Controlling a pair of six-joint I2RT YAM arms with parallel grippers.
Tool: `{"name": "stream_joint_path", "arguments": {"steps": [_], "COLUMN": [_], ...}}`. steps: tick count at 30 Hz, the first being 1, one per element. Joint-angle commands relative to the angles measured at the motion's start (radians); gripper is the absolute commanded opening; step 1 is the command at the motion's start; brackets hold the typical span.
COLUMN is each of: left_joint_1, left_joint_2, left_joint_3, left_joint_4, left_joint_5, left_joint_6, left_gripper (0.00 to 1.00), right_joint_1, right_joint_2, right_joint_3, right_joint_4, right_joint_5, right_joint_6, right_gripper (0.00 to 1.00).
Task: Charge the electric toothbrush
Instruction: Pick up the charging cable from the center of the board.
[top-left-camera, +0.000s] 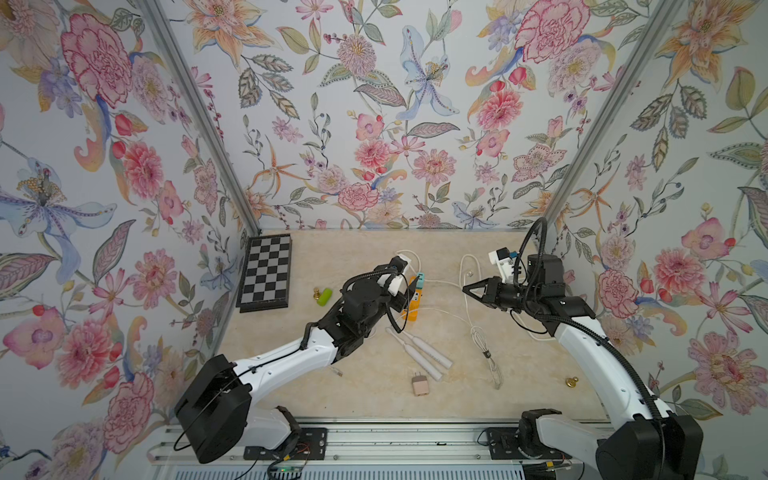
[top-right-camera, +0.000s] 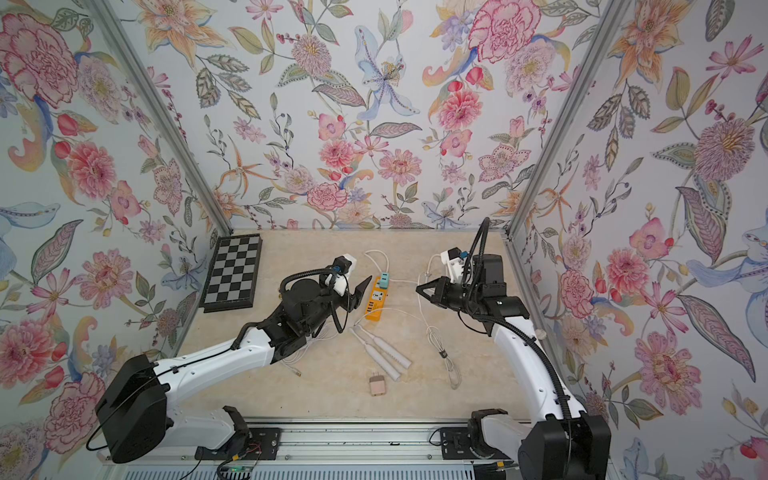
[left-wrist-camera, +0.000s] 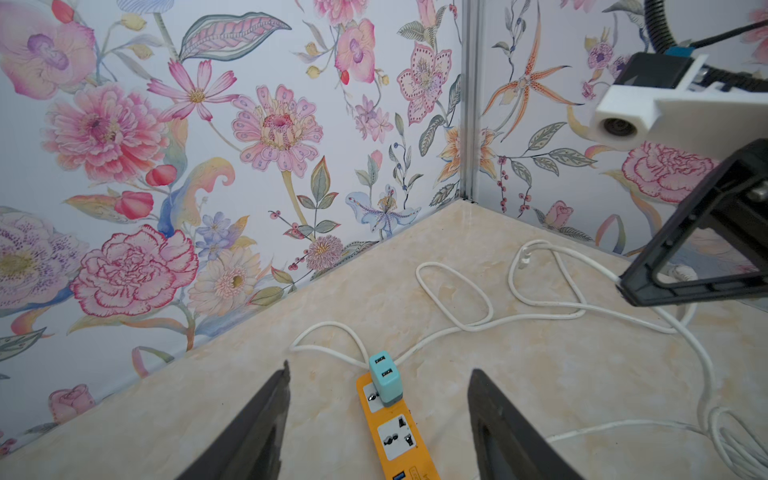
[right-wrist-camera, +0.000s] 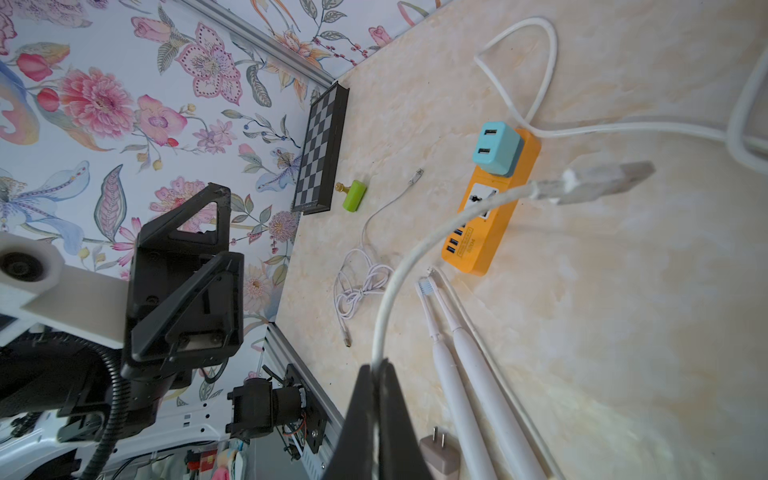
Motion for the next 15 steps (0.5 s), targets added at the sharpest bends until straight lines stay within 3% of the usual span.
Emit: {"name": "stream_joint_path", "arguments": {"steps": [1, 4, 8, 15], "left_joint_1": [-0.006, -0.038, -0.122, -0.176], "left_joint_2": [0.022, 0.072, 0.150, 0.242], "left_joint_3": [-0.014, 0.019, 0.074, 0.109], "left_joint_4": [0.171, 0.203, 0.218, 0.288], "left_joint_5": [0.175, 0.221, 0.208, 0.244], "left_joint_6": [0.002, -0.098, -0.099, -0.149], "left_gripper": [0.62, 0.61, 0.60, 0.59], "right_joint_1": [-0.004, 0.016, 0.038, 0.103], "right_joint_2": [-0.027, -0.040, -0.048, -0.047], "right_joint_3": [0.048, 0.062, 0.069, 0.093], "right_joint_4": [0.008, 0.035, 0.082, 0.117], "right_joint_5": [-0.041, 0.027, 0.101, 0.217], "right_joint_6": [0.067, 0.118, 0.210, 0.288], "right_gripper": [0.00, 0.00, 0.00, 0.00]}}
